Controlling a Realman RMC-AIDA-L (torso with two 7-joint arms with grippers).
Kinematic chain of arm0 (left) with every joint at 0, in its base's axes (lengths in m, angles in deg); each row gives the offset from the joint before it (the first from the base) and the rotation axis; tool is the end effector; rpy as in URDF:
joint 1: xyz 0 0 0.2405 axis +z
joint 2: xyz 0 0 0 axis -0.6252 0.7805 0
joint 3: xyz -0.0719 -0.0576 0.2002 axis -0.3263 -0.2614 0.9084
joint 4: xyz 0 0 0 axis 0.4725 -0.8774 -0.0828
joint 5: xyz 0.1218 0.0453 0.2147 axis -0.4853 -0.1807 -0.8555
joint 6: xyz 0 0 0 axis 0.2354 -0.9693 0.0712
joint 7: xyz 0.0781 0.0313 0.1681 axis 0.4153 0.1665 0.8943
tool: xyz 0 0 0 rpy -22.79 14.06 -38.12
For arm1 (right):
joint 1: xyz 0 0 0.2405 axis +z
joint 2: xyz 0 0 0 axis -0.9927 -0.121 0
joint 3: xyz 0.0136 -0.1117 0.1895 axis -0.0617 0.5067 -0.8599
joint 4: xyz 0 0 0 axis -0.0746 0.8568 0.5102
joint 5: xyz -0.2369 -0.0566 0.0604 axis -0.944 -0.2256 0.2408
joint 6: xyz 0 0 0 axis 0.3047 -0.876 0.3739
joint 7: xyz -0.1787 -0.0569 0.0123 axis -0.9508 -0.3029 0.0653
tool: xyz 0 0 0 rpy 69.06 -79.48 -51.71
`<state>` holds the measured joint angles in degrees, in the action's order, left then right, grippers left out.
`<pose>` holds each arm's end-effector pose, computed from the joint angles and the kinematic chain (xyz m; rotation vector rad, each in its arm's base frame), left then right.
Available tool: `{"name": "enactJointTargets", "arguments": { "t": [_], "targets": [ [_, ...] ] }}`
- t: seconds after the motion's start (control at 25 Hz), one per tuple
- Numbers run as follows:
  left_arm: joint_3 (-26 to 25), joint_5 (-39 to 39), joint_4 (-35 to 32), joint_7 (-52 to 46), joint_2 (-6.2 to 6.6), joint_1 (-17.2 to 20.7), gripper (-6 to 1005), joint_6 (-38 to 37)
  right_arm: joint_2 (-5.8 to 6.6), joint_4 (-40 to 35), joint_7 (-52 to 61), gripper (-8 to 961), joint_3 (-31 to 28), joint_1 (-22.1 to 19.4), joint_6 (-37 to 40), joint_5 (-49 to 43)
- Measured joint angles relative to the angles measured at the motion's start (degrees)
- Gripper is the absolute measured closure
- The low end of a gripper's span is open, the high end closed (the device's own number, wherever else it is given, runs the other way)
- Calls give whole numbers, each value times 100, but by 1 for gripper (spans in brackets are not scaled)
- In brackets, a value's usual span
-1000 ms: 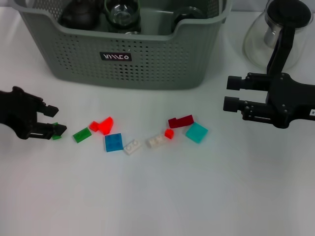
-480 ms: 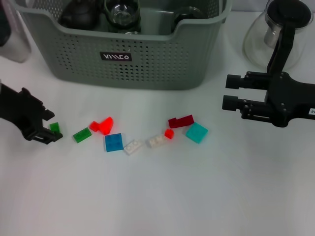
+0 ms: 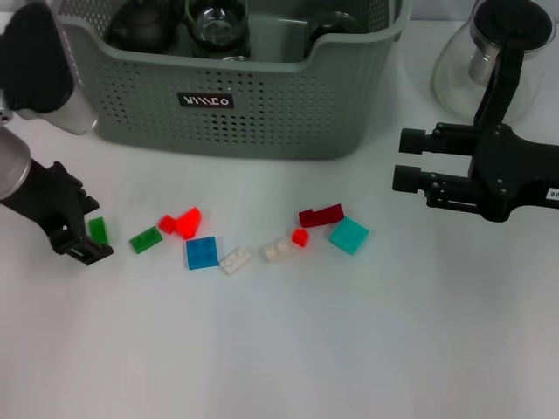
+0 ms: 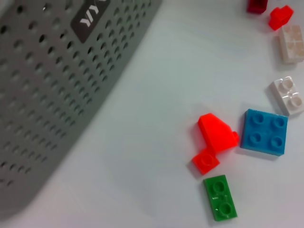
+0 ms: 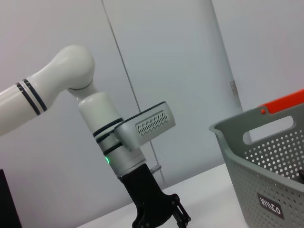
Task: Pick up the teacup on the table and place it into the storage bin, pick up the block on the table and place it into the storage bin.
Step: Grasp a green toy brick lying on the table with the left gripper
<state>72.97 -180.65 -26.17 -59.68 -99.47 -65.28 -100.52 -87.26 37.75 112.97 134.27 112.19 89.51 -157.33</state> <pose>-0.2543 0.3540 0.0385 -2.6963 -0.5301 0.7462 0.2025 0.3362 -0.0103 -2.8351 0.5732 1.0158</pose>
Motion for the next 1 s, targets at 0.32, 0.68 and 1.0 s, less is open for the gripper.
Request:
{"name": "enactJointTargets", "arguments": {
  "t": [0.32,0.68,1.0],
  "targets": [
    [250,-11,218,-149,38,-36,311,185,0,0,16,339,0,4,1,5],
    [547,-19,531,-426,143,-50,315,522,0,0,19,339,0,7,-7,-6],
    [721,-19,712,-545,215,-59,318,717,0,0,23,339,0,3,-2,-13]
  ]
}}
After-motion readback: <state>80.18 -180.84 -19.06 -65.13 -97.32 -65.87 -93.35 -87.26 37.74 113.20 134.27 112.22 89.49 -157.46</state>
